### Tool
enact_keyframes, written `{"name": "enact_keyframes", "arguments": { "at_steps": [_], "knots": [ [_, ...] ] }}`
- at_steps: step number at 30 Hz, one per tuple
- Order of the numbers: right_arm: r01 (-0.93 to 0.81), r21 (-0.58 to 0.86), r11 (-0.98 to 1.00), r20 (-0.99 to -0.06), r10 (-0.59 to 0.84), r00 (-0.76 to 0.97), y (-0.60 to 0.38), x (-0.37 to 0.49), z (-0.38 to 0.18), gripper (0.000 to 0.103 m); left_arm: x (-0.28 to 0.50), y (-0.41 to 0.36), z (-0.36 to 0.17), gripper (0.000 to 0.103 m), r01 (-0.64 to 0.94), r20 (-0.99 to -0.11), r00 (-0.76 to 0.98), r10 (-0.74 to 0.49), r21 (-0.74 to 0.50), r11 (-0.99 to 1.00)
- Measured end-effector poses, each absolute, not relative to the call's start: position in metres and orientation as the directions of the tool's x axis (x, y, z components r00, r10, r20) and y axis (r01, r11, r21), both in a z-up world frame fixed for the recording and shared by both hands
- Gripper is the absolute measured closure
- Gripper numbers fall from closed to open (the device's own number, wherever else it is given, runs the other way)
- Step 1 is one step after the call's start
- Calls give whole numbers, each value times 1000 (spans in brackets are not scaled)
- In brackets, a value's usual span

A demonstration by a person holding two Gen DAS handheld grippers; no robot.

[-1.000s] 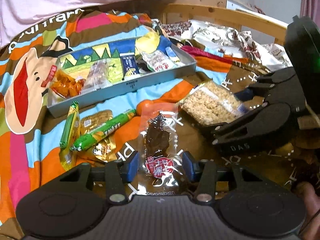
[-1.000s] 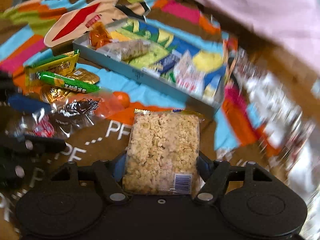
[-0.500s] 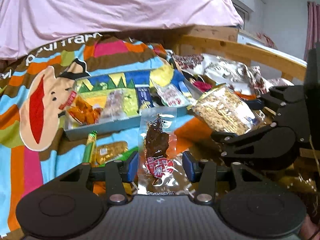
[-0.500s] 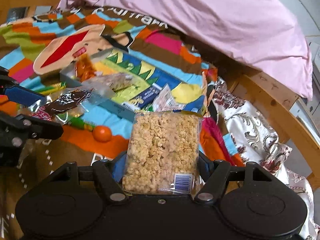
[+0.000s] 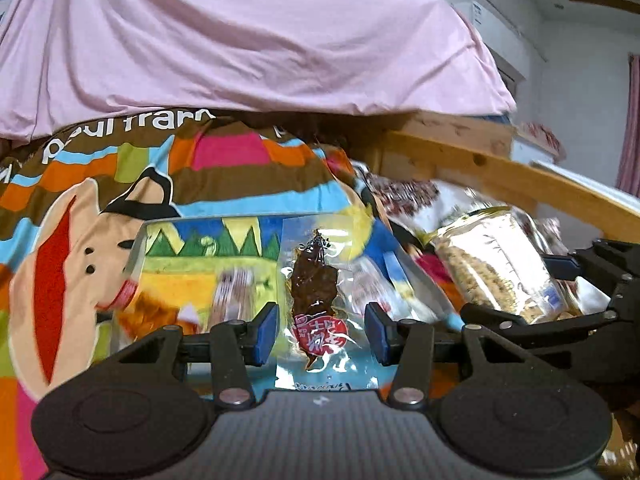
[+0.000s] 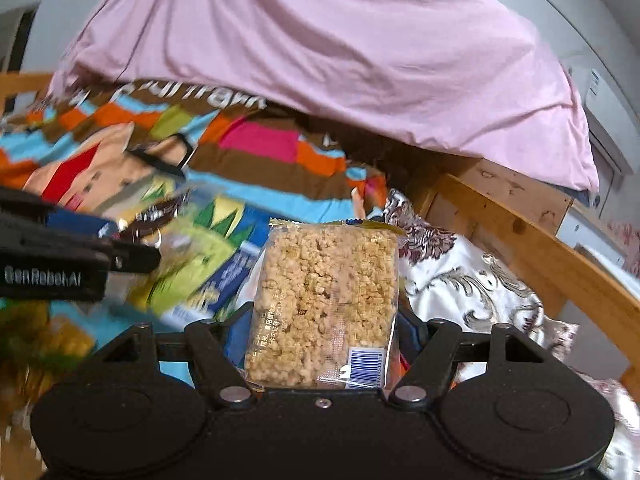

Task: Organize snacks
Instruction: 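Lift the rice-crisp bar with the right gripper while the left lifts the jerky pack toward the tray, then open both grippers to release the rice-crisp bar and jerky pack into the tray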

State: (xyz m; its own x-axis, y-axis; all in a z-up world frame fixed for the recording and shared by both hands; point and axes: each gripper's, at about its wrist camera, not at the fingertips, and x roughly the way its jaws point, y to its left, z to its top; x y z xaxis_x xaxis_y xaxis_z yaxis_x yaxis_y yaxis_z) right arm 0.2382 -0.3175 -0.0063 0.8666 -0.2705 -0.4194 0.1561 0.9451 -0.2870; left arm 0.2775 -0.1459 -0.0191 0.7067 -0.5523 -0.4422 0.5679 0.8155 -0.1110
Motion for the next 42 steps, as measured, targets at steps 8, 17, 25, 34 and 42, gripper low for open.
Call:
{"name": "enact_keyframes", "arguments": {
  "at_steps": [8, 17, 25, 34, 42],
  "knots": [
    [191, -216, 957, -417, -267, 869, -336, 303, -29, 31, 334, -158, -38, 52, 531, -380, 740, -555, -175, 829],
    [235, -179, 955, -462, -293, 837, -347, 343, -55, 31, 365, -170, -67, 52, 530, -401, 727, -557, -190, 827],
    [232, -219, 948, -514, -314, 798, -346, 357, -75, 31, 384, -176, -80, 52, 545, -481, 670, -566, -198, 815],
    [208, -227, 951, -548, -302, 780, -341, 362, -86, 31, 391, -177, -82, 51, 554, -505, 642, -577, -214, 804],
    [217, -194, 957, -533, -289, 796, -344, 356, -74, 19, 393, -174, -81, 40, 553, -499, 624, -602, -263, 791]
  ]
}}
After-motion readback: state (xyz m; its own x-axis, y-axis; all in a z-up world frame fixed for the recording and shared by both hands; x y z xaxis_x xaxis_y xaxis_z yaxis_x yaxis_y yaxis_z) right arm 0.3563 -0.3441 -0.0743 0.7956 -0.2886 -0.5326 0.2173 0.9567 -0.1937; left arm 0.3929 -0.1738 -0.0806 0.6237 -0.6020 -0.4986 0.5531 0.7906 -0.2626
